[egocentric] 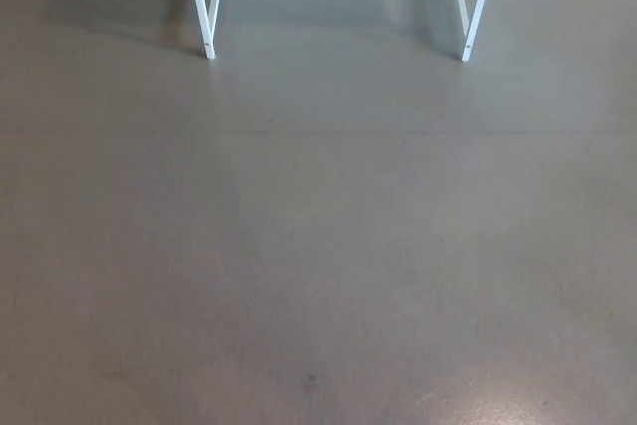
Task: The robot walk towards a table in front and uses its left hand to pickup a tennis ball on the left side and put it in a container on the right hand side
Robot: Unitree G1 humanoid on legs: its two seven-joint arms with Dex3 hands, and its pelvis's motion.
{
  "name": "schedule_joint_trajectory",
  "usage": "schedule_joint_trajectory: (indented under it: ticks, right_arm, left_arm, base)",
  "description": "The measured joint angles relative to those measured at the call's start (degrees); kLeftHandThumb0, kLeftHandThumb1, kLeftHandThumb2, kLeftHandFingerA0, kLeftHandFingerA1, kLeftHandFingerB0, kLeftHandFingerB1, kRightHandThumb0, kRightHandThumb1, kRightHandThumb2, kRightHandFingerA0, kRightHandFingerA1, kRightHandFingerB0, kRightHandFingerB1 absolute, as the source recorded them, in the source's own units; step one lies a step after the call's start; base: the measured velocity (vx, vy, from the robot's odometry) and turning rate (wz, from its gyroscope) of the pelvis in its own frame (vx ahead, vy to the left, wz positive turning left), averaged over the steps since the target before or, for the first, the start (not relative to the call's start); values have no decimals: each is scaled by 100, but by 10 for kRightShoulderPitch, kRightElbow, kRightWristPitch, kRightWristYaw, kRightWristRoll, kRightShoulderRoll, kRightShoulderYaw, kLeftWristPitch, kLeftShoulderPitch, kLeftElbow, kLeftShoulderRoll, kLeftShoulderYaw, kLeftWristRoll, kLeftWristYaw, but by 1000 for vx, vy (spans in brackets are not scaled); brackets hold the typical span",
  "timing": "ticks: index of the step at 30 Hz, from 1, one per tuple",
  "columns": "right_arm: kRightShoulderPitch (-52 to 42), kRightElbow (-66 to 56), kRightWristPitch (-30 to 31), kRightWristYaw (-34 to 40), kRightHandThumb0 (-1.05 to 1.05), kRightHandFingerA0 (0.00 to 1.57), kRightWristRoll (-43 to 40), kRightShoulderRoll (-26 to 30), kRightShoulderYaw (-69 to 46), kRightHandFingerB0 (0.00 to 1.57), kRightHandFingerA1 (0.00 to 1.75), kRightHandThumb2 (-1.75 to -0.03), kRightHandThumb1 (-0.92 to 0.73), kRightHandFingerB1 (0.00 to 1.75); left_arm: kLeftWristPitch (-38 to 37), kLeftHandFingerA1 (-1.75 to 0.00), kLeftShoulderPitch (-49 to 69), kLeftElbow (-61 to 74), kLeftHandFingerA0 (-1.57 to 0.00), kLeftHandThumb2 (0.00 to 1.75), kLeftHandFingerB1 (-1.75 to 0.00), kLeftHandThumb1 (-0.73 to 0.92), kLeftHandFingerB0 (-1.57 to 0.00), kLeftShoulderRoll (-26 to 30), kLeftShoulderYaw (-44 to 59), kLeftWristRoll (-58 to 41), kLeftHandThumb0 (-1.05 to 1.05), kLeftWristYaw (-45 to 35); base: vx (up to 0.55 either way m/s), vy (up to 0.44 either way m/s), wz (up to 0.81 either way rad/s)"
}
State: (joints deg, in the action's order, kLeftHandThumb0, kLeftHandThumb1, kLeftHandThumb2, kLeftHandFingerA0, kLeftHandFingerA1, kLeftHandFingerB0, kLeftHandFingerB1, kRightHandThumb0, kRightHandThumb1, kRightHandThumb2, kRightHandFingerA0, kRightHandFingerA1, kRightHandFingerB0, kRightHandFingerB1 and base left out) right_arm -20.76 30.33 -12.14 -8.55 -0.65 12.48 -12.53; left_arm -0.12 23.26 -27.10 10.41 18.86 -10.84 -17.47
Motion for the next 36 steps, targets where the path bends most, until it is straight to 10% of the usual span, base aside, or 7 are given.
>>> schedule_joint_trajectory:
  ticks: [36]
  right_arm:
    - [-10,22,-46,-26,-39,60,-21,6,-1,44,51,-67,-45,45]
  left_arm:
    - [2,-40,11,16,-54,59,-35,66,-39,6,-1,-31,-12,-34]
  base:
    - [30,85,-1]
